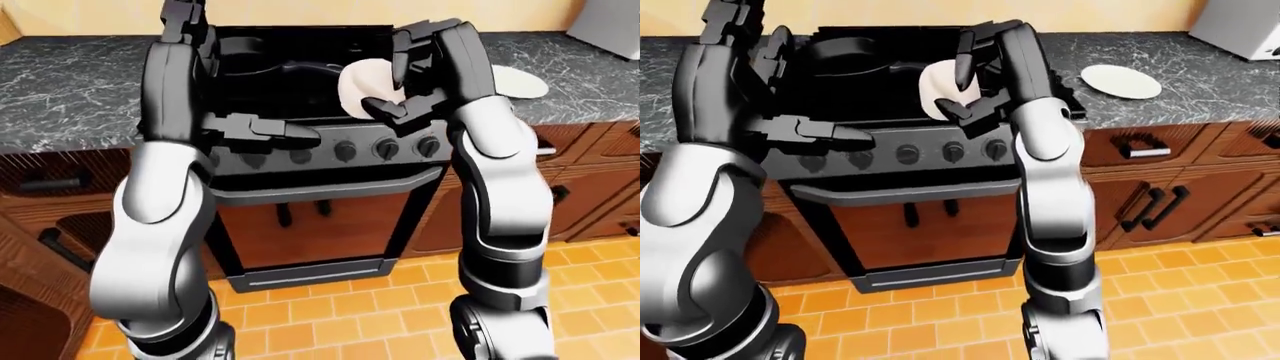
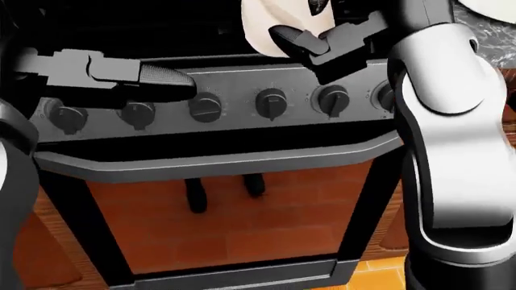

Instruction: Pick the chicken breast from the plate and place it in the pan.

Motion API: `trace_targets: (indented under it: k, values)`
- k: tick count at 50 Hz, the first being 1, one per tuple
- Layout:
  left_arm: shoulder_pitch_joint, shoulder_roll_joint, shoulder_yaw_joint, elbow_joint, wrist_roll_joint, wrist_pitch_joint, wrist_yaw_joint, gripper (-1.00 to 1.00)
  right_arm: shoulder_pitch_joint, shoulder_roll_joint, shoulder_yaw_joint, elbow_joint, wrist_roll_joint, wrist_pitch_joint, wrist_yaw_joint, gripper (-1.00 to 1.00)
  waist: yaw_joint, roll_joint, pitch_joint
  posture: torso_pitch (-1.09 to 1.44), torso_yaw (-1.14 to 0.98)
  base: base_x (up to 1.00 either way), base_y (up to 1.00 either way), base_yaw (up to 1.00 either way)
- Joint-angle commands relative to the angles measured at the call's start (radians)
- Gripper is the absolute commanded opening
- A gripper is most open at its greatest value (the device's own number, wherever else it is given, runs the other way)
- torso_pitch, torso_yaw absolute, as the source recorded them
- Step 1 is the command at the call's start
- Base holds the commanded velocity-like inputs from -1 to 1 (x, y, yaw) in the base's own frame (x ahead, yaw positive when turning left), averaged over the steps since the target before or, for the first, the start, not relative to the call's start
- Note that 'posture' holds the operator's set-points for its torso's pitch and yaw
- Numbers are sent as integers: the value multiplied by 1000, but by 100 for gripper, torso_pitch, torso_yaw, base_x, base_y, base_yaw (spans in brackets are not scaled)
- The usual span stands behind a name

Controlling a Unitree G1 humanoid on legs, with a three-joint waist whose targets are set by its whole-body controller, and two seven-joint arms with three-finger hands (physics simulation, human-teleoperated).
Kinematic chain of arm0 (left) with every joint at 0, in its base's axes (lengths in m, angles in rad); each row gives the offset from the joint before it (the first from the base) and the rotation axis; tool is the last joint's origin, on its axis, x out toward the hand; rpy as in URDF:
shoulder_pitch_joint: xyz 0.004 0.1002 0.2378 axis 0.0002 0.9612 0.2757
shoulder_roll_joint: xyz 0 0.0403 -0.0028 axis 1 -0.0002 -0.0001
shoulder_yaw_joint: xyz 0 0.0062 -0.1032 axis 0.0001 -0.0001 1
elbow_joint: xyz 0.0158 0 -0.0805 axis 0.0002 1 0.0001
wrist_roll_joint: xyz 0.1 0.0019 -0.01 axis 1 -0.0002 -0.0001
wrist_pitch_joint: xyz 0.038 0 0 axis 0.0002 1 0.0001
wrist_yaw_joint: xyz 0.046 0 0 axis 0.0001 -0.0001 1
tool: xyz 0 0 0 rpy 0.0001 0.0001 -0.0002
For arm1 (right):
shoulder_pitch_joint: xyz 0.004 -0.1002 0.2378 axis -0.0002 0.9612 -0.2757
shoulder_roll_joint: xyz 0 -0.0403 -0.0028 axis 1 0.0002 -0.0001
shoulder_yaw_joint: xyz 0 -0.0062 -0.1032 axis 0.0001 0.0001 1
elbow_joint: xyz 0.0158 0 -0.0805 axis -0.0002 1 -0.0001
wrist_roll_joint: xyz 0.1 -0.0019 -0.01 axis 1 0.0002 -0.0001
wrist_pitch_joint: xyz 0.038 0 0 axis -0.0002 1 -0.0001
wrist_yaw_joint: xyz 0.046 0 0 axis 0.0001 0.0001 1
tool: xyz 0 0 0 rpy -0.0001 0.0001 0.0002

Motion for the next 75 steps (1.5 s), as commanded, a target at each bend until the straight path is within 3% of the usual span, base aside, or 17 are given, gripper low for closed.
trace_targets:
  k: [1,6,14,15,18,21,27,29,33,35,37,38,41,46,49,56,75]
  values:
    - [-35,1,-14,-34,-9,-38,-7,100,-35,-17,-37,-48,-15,-35,-23,-100,-8,9,-31,0,0,0,0,0]
    - [-36,1,-13,-33,-8,-38,-7,100,-39,-19,-40,-61,-4,-38,-23,-100,15,-44,-38,0,0,0,0,0]
    - [-33,-1,-13,-24,-8,-50,-6,100,-43,-25,-46,-52,7,-39,-38,-100,9,-7,-54,0,0,0,0,0]
    - [-35,-1,-14,-26,-8,-46,-6,100,-41,-27,-45,-46,6,-39,-40,-100,7,-3,-87,0,0,22,0,0]
    - [-36,-2,-14,-26,-8,-46,-6,100,-42,-29,-44,-46,5,-35,-42,-100,6,4,-10,0,0,54,0,0]
    - [-36,1,-9,-30,-10,-44,-7,100,-44,-31,-41,-57,-1,-29,-40,-100,13,-3,9,0,0,71,0,0]
    - [-43,6,-4,-38,-15,-33,-3,100,-46,-31,-39,-65,-7,-27,-37,-100,22,-60,-32,0,0,72,0,0]
    - [-41,7,-3,-37,-17,-36,-3,100,-47,-30,-40,-64,-8,-26,-37,-100,21,-48,-15,0,0,71,0,0]
    - [-41,10,0,-38,-22,-38,0,100,-50,-27,-39,-67,-8,-23,-37,-100,20,-60,-52,0,0,18,0,0]
    - [-42,10,0,-39,-24,-36,2,100,-51,-24,-41,-70,-5,-21,-38,-100,13,-38,-40,0,0,0,0,0]
    - [-40,11,-1,-39,-25,-38,3,100,-51,-24,-42,-73,-3,-21,-39,-100,11,25,-49,0,0,0,0,0]
    - [-39,11,-2,-39,-25,-39,3,100,-49,-26,-41,-73,-6,-24,-41,-100,7,0,-50,0,0,0,0,0]
    - [-40,11,-2,-39,-27,-38,3,100,-50,-28,-40,-76,-11,-21,-39,-100,14,44,-27,0,0,0,0,0]
    - [-39,12,-2,-37,-28,-39,4,100,-47,-29,-35,-76,-21,-19,-33,-100,13,11,4,0,0,0,0,0]
    - [-41,12,-2,-38,-30,-37,5,100,-43,-31,-33,-74,-27,-25,-25,-100,21,-63,-19,0,0,0,0,0]
    - [-41,11,-4,-36,-29,-39,6,100,-42,-28,-37,-70,-30,-29,-22,-100,1,27,-44,0,0,0,0,0]
    - [-42,9,-7,-44,-25,-30,5,100,-29,-19,-33,-76,-45,-48,-24,-100,14,4,-69,0,0,0,0,9]
